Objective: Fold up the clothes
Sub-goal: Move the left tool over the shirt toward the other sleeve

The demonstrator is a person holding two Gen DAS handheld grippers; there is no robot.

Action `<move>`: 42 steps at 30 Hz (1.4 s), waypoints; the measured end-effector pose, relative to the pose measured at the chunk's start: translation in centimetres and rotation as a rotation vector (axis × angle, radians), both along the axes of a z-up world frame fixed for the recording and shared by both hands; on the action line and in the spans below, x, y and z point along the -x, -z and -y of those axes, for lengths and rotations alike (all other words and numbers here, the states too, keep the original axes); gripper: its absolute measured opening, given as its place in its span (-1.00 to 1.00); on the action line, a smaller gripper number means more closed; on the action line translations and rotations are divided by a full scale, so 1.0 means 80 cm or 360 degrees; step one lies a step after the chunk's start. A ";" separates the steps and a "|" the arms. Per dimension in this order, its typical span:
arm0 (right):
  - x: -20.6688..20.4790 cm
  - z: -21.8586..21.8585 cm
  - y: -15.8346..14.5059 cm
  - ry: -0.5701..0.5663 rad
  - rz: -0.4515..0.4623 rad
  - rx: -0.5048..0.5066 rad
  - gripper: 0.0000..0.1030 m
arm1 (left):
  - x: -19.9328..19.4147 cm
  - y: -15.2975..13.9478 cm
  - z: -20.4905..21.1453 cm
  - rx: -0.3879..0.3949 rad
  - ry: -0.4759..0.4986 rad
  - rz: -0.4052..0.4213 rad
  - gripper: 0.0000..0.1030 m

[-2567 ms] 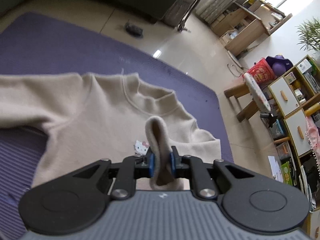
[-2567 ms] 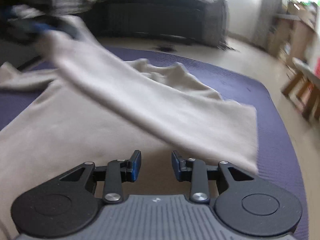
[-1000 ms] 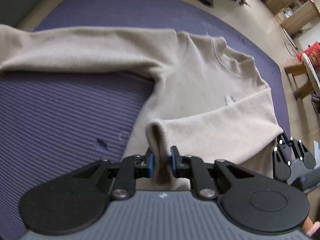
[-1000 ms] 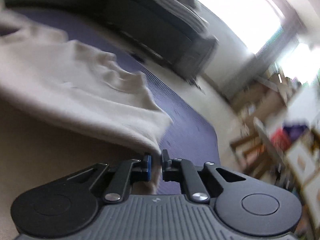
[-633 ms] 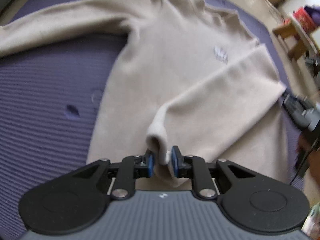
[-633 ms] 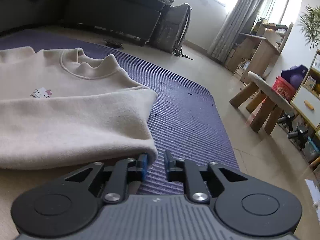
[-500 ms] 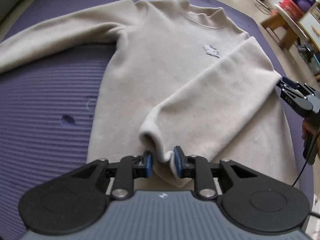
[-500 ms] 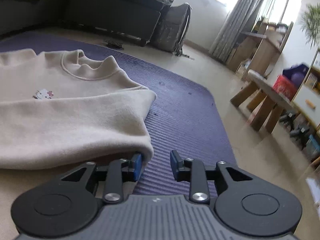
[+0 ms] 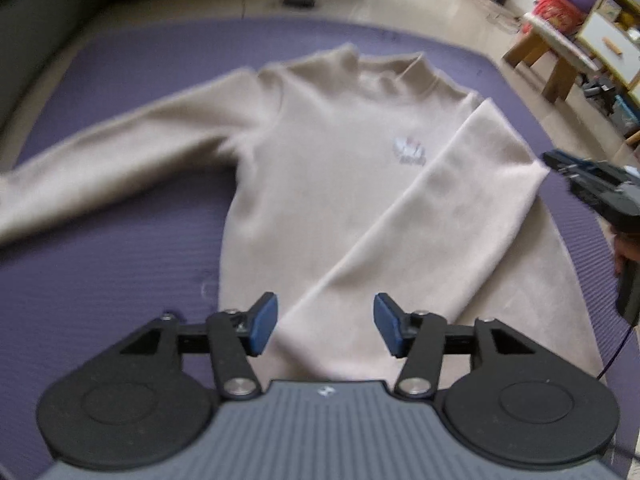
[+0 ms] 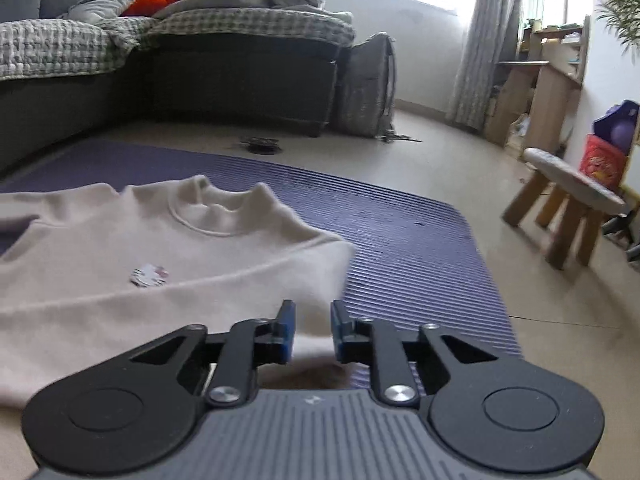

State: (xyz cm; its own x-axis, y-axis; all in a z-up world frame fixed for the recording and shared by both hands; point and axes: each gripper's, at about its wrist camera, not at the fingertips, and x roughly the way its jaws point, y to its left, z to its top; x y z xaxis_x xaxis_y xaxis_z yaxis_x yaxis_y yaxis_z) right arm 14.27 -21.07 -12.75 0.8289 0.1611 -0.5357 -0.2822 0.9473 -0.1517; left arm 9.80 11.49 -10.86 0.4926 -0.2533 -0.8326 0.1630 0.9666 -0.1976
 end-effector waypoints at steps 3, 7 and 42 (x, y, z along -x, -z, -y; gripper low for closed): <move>-0.006 -0.004 0.012 0.0015 -0.0033 0.0036 -0.66 | -0.006 0.006 0.007 0.0064 0.0062 -0.0011 0.25; -0.010 0.018 0.033 0.0100 -0.0093 0.0070 -0.85 | -0.010 0.033 0.016 0.0122 0.0158 -0.0088 0.27; -0.065 0.019 0.037 0.0383 -0.0038 -0.0319 -0.42 | 0.004 0.067 0.043 0.0139 0.0472 -0.0063 0.98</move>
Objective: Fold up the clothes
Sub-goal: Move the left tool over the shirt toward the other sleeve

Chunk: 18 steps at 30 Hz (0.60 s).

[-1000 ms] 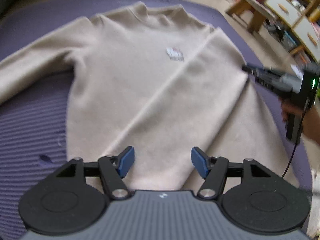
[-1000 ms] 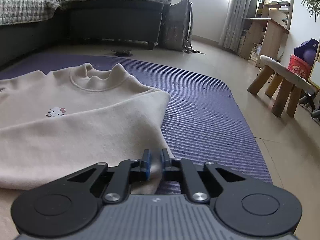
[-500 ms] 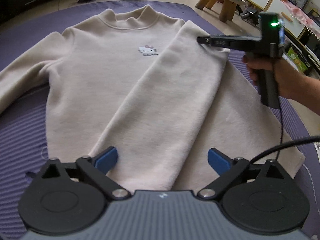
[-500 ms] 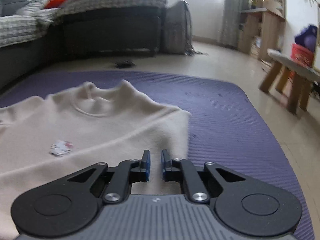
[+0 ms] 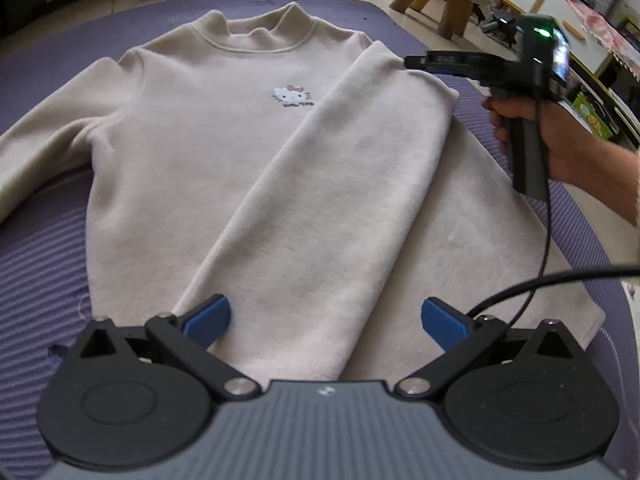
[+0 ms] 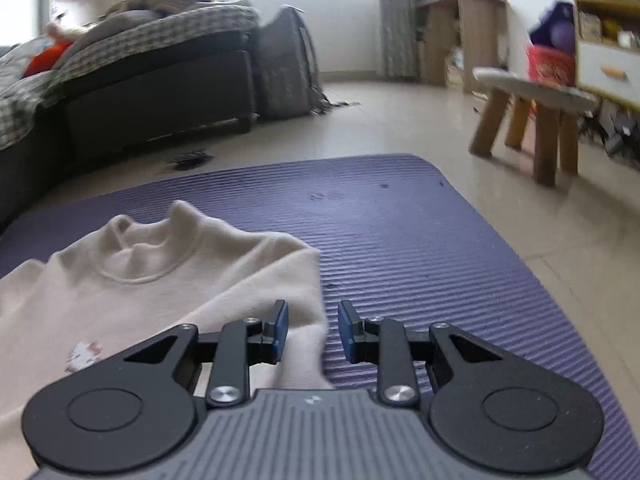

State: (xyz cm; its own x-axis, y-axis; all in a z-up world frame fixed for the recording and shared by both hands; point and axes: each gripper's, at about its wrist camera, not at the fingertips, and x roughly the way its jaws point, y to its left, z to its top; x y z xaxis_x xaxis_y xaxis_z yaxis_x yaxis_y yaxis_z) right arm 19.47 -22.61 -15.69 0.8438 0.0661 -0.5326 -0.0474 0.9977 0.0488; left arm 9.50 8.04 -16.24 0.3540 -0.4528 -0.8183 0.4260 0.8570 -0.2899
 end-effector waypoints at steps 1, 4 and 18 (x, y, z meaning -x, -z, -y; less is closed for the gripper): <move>0.006 -0.006 -0.002 -0.0032 0.0003 0.0019 -0.39 | -0.001 -0.001 -0.001 0.0001 -0.0018 -0.0013 0.98; 0.018 -0.022 -0.002 -0.0113 -0.0028 0.0073 -0.20 | -0.001 -0.005 -0.002 -0.0031 -0.0058 -0.0026 0.98; 0.060 -0.066 -0.022 -0.0233 -0.0173 0.0130 0.59 | -0.011 -0.019 -0.063 -0.0158 -0.0439 -0.0090 0.99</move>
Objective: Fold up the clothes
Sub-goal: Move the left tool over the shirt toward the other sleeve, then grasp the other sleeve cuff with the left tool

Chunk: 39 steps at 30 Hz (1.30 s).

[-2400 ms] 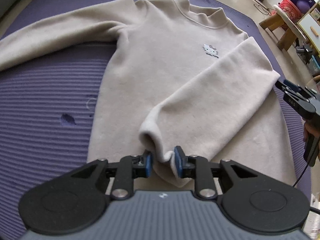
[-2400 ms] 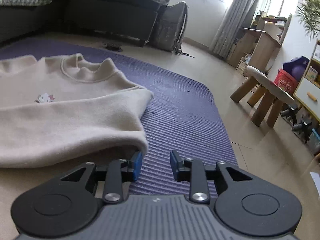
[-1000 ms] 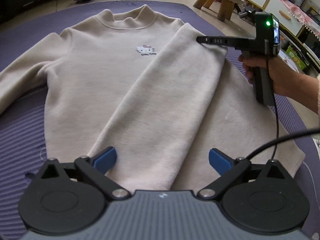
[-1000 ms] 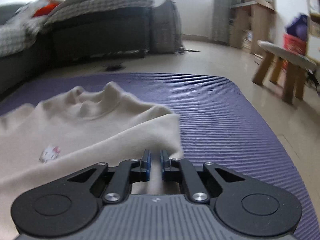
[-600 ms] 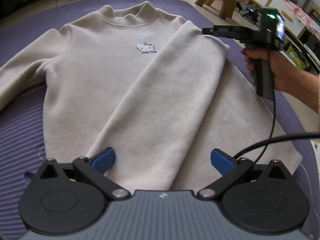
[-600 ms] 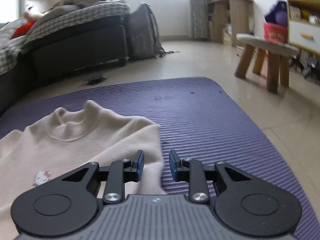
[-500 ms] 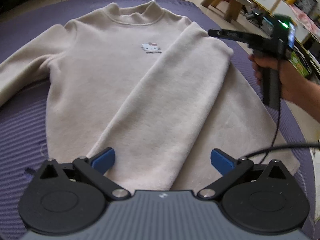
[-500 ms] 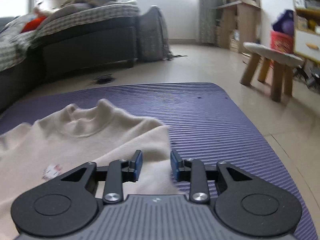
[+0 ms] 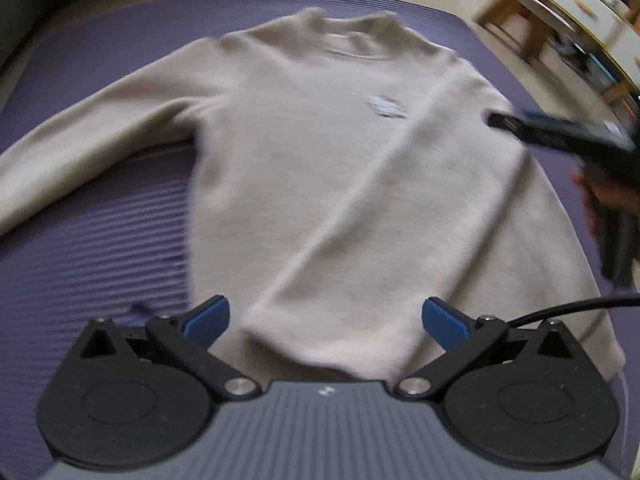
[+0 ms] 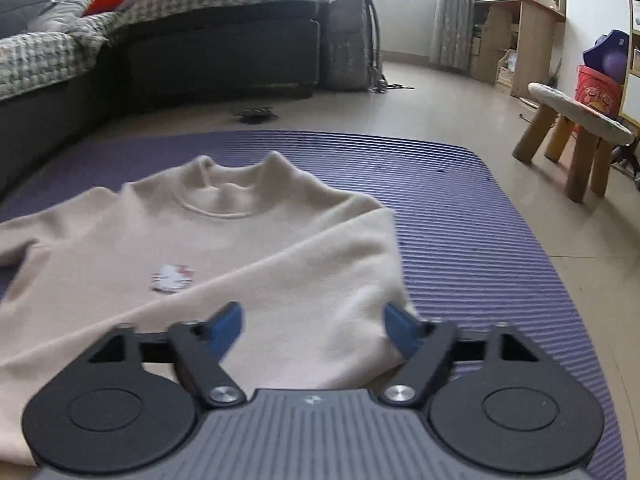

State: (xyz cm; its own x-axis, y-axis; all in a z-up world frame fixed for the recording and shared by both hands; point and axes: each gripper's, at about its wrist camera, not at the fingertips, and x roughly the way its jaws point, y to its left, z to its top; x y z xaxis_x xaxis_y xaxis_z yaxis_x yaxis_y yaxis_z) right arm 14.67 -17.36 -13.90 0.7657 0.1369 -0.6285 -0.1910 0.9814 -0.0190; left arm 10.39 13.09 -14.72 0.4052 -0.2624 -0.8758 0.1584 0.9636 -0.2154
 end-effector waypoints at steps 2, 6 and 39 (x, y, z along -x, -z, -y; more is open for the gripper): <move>0.013 -0.013 0.000 -0.0081 -0.0030 0.0030 0.59 | -0.007 0.001 -0.023 0.0011 -0.0117 -0.0003 0.99; 0.039 -0.037 0.000 -0.0223 -0.0074 0.0081 0.59 | -0.020 0.004 -0.084 -0.0078 -0.0460 0.0016 0.99; 0.098 -0.072 0.005 -0.0378 -0.0250 0.0107 0.59 | -0.048 0.030 -0.355 -0.0258 -0.1670 0.0353 0.20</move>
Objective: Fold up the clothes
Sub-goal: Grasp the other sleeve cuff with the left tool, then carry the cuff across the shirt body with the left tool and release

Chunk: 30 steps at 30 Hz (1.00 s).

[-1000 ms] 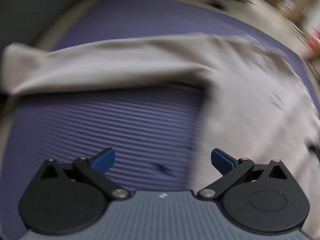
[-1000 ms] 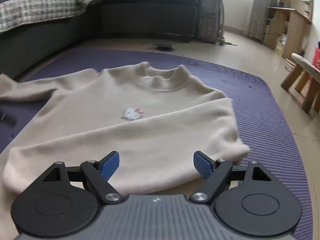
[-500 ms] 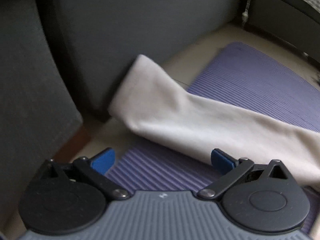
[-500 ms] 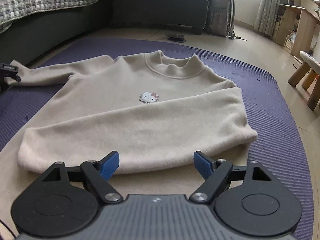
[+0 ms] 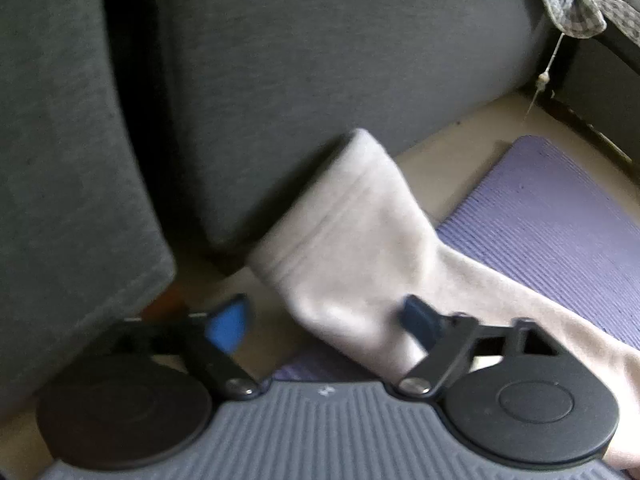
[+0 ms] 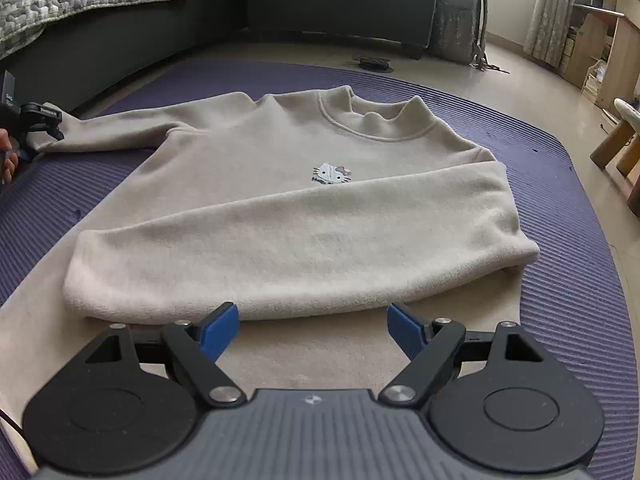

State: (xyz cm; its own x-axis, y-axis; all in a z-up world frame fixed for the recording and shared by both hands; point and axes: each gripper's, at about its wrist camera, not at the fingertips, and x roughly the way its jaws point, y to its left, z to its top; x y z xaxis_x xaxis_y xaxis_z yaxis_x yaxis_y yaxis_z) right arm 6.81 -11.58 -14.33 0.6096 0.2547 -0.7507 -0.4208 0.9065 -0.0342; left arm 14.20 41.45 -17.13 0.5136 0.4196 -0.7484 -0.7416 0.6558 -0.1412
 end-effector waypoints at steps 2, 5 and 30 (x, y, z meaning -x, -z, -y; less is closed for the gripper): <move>0.000 0.000 0.000 0.0002 -0.0001 0.0001 0.59 | -0.003 -0.004 0.004 -0.0037 0.0023 0.0002 -0.29; 0.000 0.001 0.000 0.0008 -0.0001 0.0001 0.59 | -0.004 -0.012 0.008 -0.0082 0.0010 0.0003 -0.82; -0.019 0.008 -0.022 0.0125 -0.0045 -0.0195 0.59 | 0.004 -0.052 0.297 0.0142 0.1341 0.0239 -0.80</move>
State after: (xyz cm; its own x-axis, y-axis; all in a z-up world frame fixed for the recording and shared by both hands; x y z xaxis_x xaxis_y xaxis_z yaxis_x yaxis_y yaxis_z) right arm 8.36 -12.24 -12.60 0.6103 0.2977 -0.7342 -0.3478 0.9333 0.0894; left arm 13.87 17.73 -12.97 0.7234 -0.2034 -0.6597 0.0186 0.9610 -0.2758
